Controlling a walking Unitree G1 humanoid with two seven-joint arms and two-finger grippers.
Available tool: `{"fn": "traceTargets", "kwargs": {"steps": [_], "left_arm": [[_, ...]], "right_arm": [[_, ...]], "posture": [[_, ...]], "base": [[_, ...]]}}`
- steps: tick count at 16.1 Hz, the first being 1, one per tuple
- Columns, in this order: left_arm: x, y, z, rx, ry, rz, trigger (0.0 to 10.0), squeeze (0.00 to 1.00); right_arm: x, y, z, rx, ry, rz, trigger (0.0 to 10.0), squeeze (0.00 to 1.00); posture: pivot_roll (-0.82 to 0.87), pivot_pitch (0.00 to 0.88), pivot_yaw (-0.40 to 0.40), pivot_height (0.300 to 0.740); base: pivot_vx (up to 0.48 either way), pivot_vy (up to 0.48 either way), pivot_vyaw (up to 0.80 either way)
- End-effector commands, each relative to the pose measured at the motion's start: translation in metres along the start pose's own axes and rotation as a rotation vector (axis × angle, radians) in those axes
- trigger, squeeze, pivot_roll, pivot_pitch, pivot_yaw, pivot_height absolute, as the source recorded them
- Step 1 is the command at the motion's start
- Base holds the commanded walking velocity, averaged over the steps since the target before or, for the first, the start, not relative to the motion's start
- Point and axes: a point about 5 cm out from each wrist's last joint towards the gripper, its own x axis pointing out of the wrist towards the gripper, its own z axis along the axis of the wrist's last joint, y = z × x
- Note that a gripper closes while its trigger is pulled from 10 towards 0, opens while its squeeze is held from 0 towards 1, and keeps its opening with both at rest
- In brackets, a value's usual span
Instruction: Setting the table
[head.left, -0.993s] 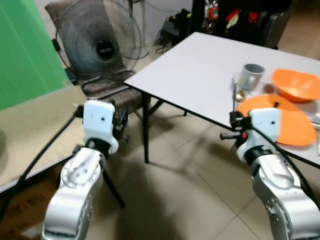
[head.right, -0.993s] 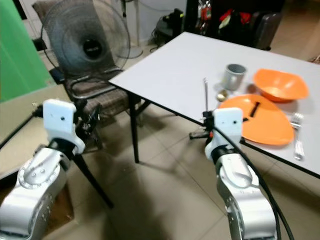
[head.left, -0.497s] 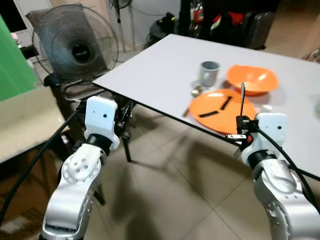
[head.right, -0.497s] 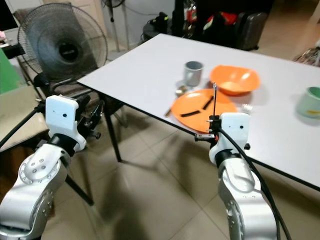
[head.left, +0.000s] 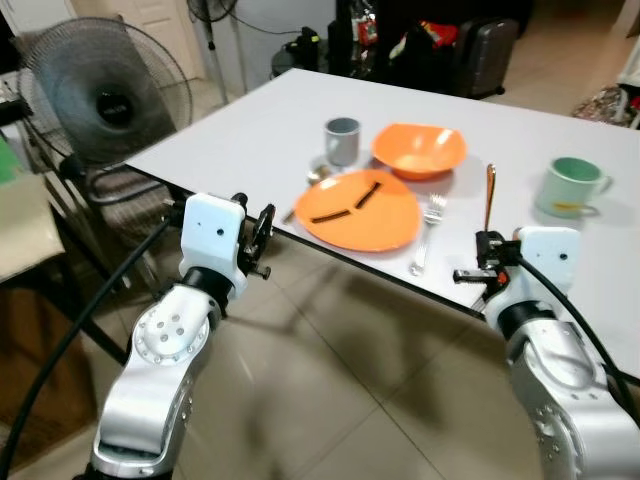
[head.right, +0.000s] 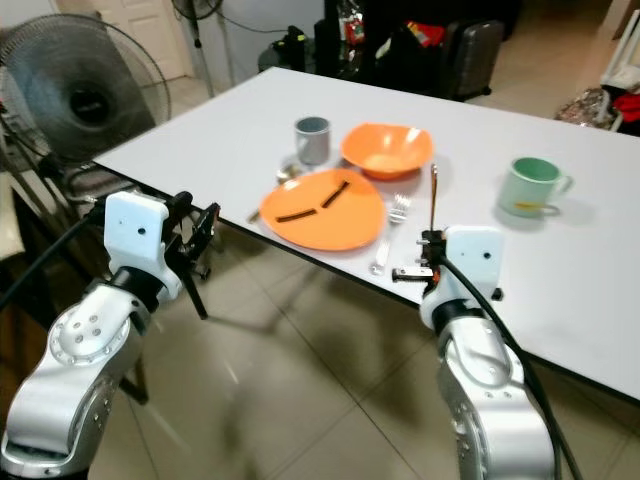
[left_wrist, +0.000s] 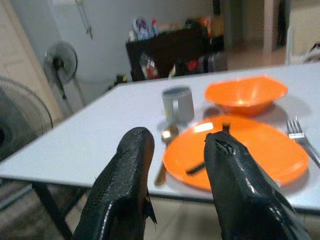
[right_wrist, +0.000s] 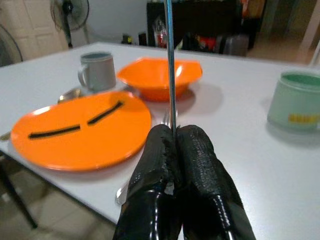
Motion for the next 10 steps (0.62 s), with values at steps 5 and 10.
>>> {"fn": "traceTargets", "kwargs": {"steps": [5, 10], "left_arm": [[0.0039, 0.0022, -0.001, -0.071, 0.02, 0.002, 10.0, 0.0], [0.004, 0.0055, -0.0019, -0.059, 0.025, 0.016, 10.0, 0.0]], "right_arm": [[-0.0005, -0.001, 0.0045, 0.01, -0.013, -0.006, 10.0, 0.0], [0.0009, -0.0018, 0.0054, 0.011, -0.011, -0.002, 10.0, 0.0]], "posture": [[-0.12, 0.021, 0.098, 0.74], [-0.12, 0.022, 0.09, 0.74]], "base": [[0.0, 0.042, -0.32], [0.0, 0.48, -0.8]]}}
